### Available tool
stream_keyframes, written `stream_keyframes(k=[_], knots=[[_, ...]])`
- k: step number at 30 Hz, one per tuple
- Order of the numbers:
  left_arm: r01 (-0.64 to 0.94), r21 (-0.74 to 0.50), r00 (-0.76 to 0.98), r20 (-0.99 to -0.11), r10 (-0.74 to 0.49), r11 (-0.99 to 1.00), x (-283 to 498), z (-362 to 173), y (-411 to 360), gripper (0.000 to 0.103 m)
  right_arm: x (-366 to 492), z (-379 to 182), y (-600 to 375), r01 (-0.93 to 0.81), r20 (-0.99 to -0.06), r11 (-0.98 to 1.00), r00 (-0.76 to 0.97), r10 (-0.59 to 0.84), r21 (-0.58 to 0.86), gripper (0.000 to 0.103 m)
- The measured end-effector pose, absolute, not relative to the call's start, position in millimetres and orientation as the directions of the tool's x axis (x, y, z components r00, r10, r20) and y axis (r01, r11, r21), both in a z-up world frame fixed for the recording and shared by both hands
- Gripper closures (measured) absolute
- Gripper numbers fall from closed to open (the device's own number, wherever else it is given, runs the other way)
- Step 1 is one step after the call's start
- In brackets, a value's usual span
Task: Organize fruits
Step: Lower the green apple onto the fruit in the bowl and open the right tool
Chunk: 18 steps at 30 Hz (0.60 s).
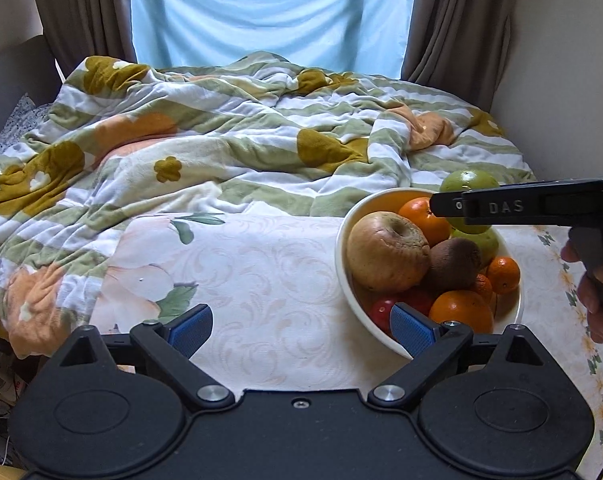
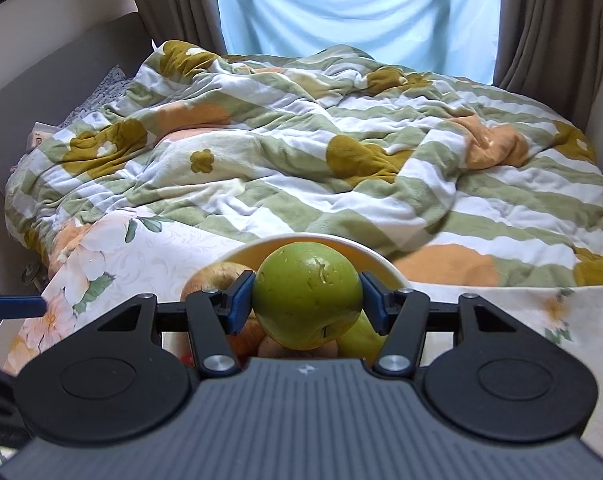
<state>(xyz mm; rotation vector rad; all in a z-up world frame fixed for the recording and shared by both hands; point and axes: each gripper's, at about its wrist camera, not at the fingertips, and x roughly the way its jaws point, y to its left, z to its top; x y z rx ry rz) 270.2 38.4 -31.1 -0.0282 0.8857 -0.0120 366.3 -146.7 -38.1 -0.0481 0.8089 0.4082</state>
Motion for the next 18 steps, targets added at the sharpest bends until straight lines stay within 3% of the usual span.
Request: stream_keyframes(k=[14, 16, 18], knots=[[0.020, -0.025, 0.643, -0.766, -0.032, 0.999, 263.1, -35.4, 52.9, 0.005, 374.6, -60.4, -133.0, -0.345, -0.703, 0.931, 0.633, 0.325, 0.119, 0.031], [0.017, -0.023, 0.644, -0.764, -0.028, 1.000, 262.4, -35.9, 53.4, 0.005, 372.1, -60.9, -133.1, -0.355, -0.684, 0.927, 0.646, 0.339, 0.123, 0.027], [0.016, -0.029, 0.648, -0.761, -0.032, 0.999, 260.8, -37.5, 54.0, 0.005, 369.1, -58.3, -132.4, -0.365, -0.664, 0.923, 0.661, 0.348, 0.120, 0.008]])
